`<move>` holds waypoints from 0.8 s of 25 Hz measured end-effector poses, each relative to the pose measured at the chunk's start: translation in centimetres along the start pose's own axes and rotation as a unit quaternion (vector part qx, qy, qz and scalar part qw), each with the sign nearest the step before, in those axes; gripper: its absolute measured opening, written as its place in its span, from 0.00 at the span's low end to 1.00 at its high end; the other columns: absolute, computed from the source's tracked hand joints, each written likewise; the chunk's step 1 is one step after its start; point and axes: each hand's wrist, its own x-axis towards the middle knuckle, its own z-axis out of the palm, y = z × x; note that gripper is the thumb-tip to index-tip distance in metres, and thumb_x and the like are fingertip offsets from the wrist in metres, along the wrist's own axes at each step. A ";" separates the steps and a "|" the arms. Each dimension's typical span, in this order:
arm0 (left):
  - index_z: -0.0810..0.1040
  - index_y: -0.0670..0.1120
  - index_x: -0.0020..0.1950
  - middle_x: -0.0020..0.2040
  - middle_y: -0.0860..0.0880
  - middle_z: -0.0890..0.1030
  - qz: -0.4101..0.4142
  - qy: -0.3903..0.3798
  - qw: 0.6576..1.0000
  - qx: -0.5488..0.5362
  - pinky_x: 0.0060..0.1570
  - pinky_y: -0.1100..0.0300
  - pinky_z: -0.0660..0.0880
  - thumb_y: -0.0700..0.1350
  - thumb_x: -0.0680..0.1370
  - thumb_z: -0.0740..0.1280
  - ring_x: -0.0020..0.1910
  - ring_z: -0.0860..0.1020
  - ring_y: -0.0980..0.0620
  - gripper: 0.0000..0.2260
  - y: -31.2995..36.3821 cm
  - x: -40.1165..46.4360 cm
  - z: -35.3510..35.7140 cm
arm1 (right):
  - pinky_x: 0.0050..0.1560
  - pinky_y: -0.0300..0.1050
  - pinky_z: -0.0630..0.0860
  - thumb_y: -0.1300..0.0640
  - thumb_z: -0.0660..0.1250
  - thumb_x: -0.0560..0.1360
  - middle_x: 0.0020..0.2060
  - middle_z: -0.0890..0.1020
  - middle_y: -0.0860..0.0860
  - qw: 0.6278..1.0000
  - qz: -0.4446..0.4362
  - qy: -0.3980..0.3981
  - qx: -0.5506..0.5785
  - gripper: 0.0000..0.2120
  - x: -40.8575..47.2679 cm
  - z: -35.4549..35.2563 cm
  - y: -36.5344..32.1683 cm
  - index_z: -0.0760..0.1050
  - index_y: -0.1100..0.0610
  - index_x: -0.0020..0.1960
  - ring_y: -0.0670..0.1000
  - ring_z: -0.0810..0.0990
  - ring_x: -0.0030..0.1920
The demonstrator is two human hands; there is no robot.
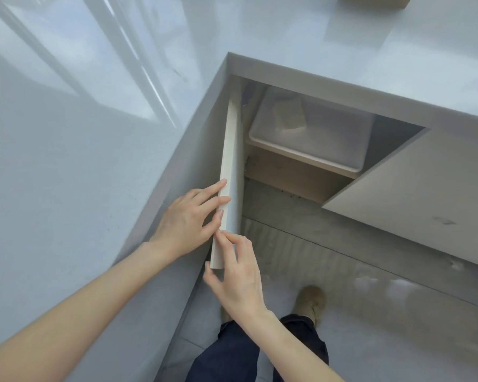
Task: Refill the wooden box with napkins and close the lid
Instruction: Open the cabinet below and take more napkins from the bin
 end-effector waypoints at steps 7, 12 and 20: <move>0.81 0.44 0.54 0.64 0.48 0.78 0.008 -0.003 1.000 -0.012 0.48 0.53 0.76 0.47 0.73 0.56 0.56 0.76 0.48 0.18 -0.1 0.0 0.2 | 0.56 0.39 0.73 0.57 0.70 0.67 0.55 0.78 0.51 0.999 0.046 0.009 -0.017 0.26 -0.6 -0.1 -1.5 0.70 0.57 0.64 0.46 0.72 0.55; 0.78 0.42 0.57 0.61 0.44 0.79 0.026 0.006 0.999 0.025 0.60 0.54 0.62 0.47 0.72 0.56 0.64 0.65 0.50 0.18 1.0 1.0 0.3 | 0.64 0.44 0.70 0.50 0.63 0.71 0.57 0.79 0.49 0.998 0.040 -0.019 -0.039 0.22 -0.7 -2.6 -0.8 0.71 0.55 0.64 0.46 0.74 0.58; 0.72 0.42 0.66 0.68 0.43 0.73 0.012 -0.065 0.997 0.048 0.68 0.47 0.63 0.51 0.73 0.51 0.70 0.68 0.42 0.26 4.2 4.2 0.3 | 0.74 0.47 0.42 0.43 0.54 0.76 0.76 0.57 0.52 0.969 0.103 -0.152 -0.163 0.31 3.7 -7.4 3.6 0.55 0.53 0.75 0.51 0.51 0.77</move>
